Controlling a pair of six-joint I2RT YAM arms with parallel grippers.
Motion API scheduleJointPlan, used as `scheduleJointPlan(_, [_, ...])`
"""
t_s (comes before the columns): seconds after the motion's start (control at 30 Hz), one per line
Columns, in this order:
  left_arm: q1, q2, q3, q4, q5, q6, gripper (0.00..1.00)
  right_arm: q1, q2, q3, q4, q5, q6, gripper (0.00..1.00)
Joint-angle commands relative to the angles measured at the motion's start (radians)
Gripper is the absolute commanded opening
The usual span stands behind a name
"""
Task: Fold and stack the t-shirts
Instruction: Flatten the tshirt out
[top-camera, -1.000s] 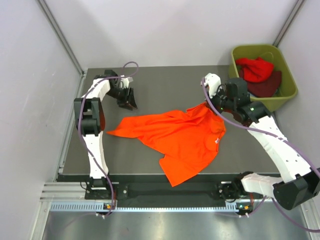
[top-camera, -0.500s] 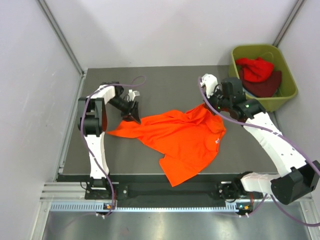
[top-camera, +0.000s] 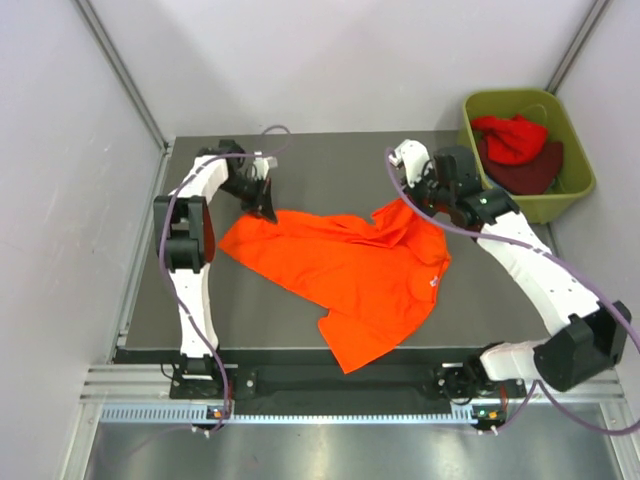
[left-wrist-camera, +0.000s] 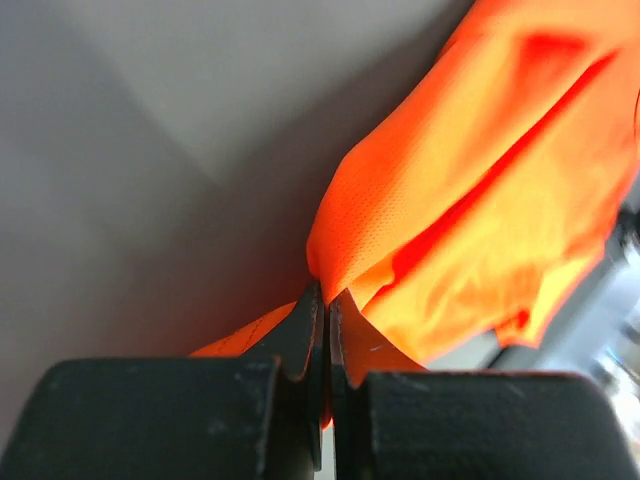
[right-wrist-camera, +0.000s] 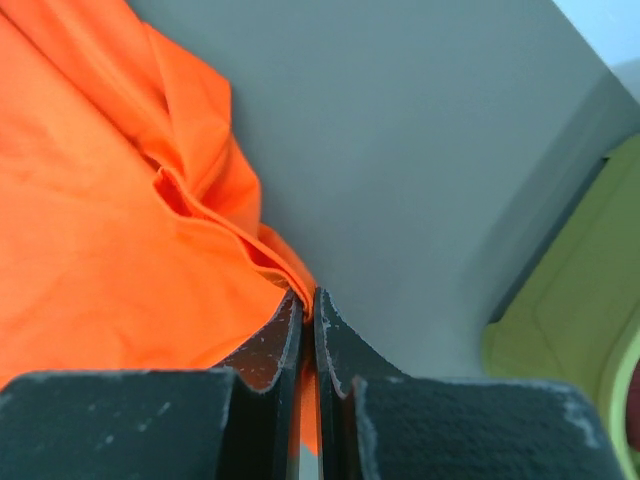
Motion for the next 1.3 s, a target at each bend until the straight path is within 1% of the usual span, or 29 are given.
scheduleJointPlan(0.0, [-0.002, -0.131, 0.091, 0.121, -0.015, -0.056, 0.0, 0.006, 0.047, 0.145, 0.091, 0.053, -0.029, 0.0])
scheduleJointPlan(0.03, [-0.002, -0.19, 0.103, 0.136, -0.013, -0.065, 0.0, 0.006, 0.053, 0.168, 0.088, 0.056, -0.028, 0.0])
scheduleJointPlan(0.1, [-0.002, -0.249, 0.1, 0.103, -0.01, -0.064, 0.0, 0.006, 0.062, 0.221, 0.071, 0.053, -0.023, 0.0])
scheduleJointPlan(0.13, [-0.002, -0.306, 0.07, 0.039, 0.01, -0.048, 0.0, 0.007, 0.058, 0.225, 0.051, 0.047, -0.011, 0.0])
scheduleJointPlan(0.2, [-0.008, -0.355, 0.019, -0.076, 0.039, 0.007, 0.0, 0.006, 0.023, 0.209, 0.034, 0.041, 0.003, 0.0])
scheduleJointPlan(0.23, [-0.025, -0.396, -0.036, -0.133, 0.042, 0.081, 0.0, 0.006, 0.004, 0.195, 0.019, 0.032, 0.015, 0.0])
scheduleJointPlan(0.27, [-0.036, -0.415, -0.067, -0.263, 0.04, 0.119, 0.0, 0.006, -0.034, 0.18, 0.008, 0.029, 0.02, 0.0])
scheduleJointPlan(0.3, [-0.049, -0.43, -0.094, -0.328, 0.037, 0.151, 0.0, 0.006, -0.056, 0.14, 0.002, 0.029, 0.023, 0.0])
scheduleJointPlan(0.33, [-0.075, -0.441, -0.133, -0.404, 0.039, 0.223, 0.0, 0.006, -0.077, 0.118, -0.009, 0.03, 0.028, 0.0])
scheduleJointPlan(0.37, [-0.088, -0.449, -0.166, -0.419, 0.008, 0.184, 0.0, 0.003, -0.115, 0.074, -0.013, 0.027, 0.026, 0.0])
scheduleJointPlan(0.47, [-0.097, -0.496, -0.242, -0.419, 0.025, 0.157, 0.1, -0.012, -0.157, 0.02, -0.019, 0.015, 0.034, 0.0])
scheduleJointPlan(0.5, [-0.097, -0.489, -0.243, -0.419, 0.03, 0.144, 0.2, -0.017, -0.16, 0.003, -0.019, 0.011, 0.038, 0.0])
scheduleJointPlan(0.53, [-0.097, -0.475, -0.222, -0.419, 0.031, 0.109, 0.47, -0.022, -0.16, 0.001, -0.016, 0.001, 0.046, 0.0])
scheduleJointPlan(0.57, [-0.097, -0.458, -0.199, -0.419, 0.04, 0.104, 0.56, -0.029, -0.157, 0.001, -0.013, -0.003, 0.049, 0.0])
scheduleJointPlan(0.6, [-0.094, -0.414, -0.138, -0.417, 0.046, 0.102, 0.73, -0.031, -0.153, 0.009, -0.006, -0.006, 0.052, 0.0])
scheduleJointPlan(0.63, [-0.091, -0.391, -0.107, -0.392, 0.047, 0.087, 0.99, -0.036, -0.142, 0.014, -0.001, -0.009, 0.051, 0.0])
scheduleJointPlan(0.7, [-0.086, -0.336, -0.02, -0.329, 0.025, 0.015, 0.99, -0.039, -0.126, 0.034, 0.007, -0.009, 0.049, 0.0])
scheduleJointPlan(0.73, [-0.085, -0.319, 0.003, -0.227, 0.005, -0.013, 0.99, -0.039, -0.114, 0.041, 0.005, -0.009, 0.049, 0.0])
scheduleJointPlan(0.8, [-0.085, -0.264, 0.046, -0.14, -0.036, -0.043, 0.99, -0.04, -0.103, 0.054, 0.004, -0.011, 0.046, 0.0])
scheduleJointPlan(0.83, [-0.085, -0.242, 0.056, -0.082, -0.082, -0.072, 0.99, -0.04, -0.096, 0.055, 0.004, -0.009, 0.045, 0.0])
scheduleJointPlan(0.87, [-0.085, -0.216, 0.066, -0.063, -0.102, -0.088, 0.99, -0.04, -0.094, 0.054, 0.004, -0.008, 0.045, 0.0])
scheduleJointPlan(0.93, [-0.086, -0.13, 0.109, -0.084, -0.098, -0.099, 0.99, -0.04, -0.093, 0.051, -0.001, -0.005, 0.04, 0.0])
scheduleJointPlan(1.0, [-0.085, -0.076, 0.094, -0.083, -0.079, -0.097, 0.98, -0.04, -0.093, 0.041, -0.009, -0.003, 0.037, 0.0])
scheduleJointPlan(1.03, [-0.085, -0.067, 0.082, -0.074, -0.064, -0.094, 0.95, -0.042, -0.094, 0.037, -0.007, -0.002, 0.037, 0.0])
scheduleJointPlan(1.07, [-0.085, -0.047, 0.071, -0.072, -0.053, -0.093, 0.88, -0.042, -0.096, 0.028, -0.009, -0.002, 0.034, 0.0])
scheduleJointPlan(1.1, [-0.085, -0.035, 0.065, -0.08, -0.046, -0.077, 0.83, -0.043, -0.1, 0.023, -0.007, 0.0, 0.034, 0.0])
scheduleJointPlan(1.17, [-0.085, -0.016, 0.068, -0.107, -0.027, -0.068, 0.75, -0.051, -0.105, 0.011, -0.009, 0.0, 0.032, 0.0])
scheduleJointPlan(1.2, [-0.086, -0.006, 0.065, -0.111, -0.019, -0.057, 0.68, -0.054, -0.106, 0.008, -0.009, 0.0, 0.031, 0.0])
scheduleJointPlan(1.27, [-0.085, -0.008, 0.047, -0.097, -0.01, -0.059, 0.67, -0.062, -0.114, -0.005, -0.006, 0.0, 0.031, 0.0])
